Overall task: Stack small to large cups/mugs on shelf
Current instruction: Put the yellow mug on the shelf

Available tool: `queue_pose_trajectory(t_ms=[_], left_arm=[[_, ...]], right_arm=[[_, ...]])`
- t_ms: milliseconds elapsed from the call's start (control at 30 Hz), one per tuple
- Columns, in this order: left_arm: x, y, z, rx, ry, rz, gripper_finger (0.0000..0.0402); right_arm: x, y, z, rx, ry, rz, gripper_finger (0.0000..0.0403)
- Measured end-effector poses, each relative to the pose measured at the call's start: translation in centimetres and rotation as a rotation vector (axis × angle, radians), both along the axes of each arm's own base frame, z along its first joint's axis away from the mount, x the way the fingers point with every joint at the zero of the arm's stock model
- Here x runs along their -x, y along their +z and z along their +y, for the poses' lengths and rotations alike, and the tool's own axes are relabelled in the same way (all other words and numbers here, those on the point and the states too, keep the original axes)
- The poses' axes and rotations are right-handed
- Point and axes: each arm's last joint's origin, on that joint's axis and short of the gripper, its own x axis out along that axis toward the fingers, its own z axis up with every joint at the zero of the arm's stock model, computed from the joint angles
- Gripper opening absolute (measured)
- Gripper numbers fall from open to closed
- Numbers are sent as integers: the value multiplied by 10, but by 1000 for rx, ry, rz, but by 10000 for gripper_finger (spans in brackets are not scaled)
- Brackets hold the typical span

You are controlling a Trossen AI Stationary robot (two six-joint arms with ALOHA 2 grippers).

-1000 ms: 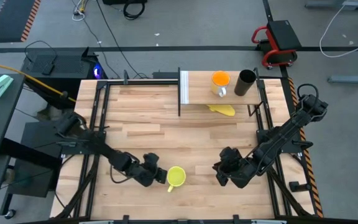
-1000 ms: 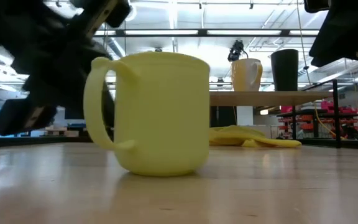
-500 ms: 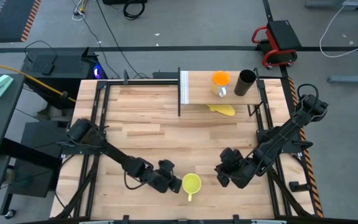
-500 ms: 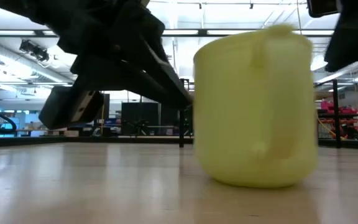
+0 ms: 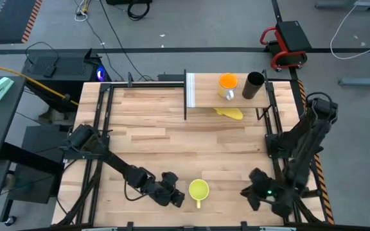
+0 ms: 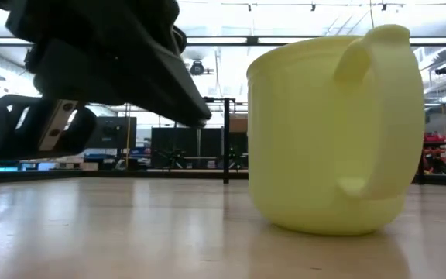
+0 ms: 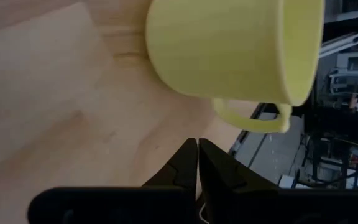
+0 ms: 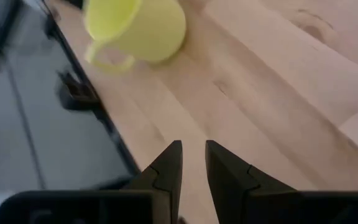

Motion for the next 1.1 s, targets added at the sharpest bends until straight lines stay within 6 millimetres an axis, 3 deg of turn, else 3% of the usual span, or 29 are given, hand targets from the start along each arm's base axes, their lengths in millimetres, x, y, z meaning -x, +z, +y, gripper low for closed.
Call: queue_pose_trajectory(t_ms=[167, 400, 633, 1100], left_arm=[[-2, 2, 1, 8, 7, -22, 20], [-1, 3, -1, 18, -7, -29, 14], [0, 3, -3, 31, -24, -22, 26], [-14, 5, 17, -9, 7, -65, 27]], right_arm=[[13, -14, 9, -19, -152, -55, 77], [-2, -47, 27, -46, -192, -43, 77], [-38, -59, 26, -21, -85, -6, 77], [-104, -52, -11, 20, 67, -39, 77]])
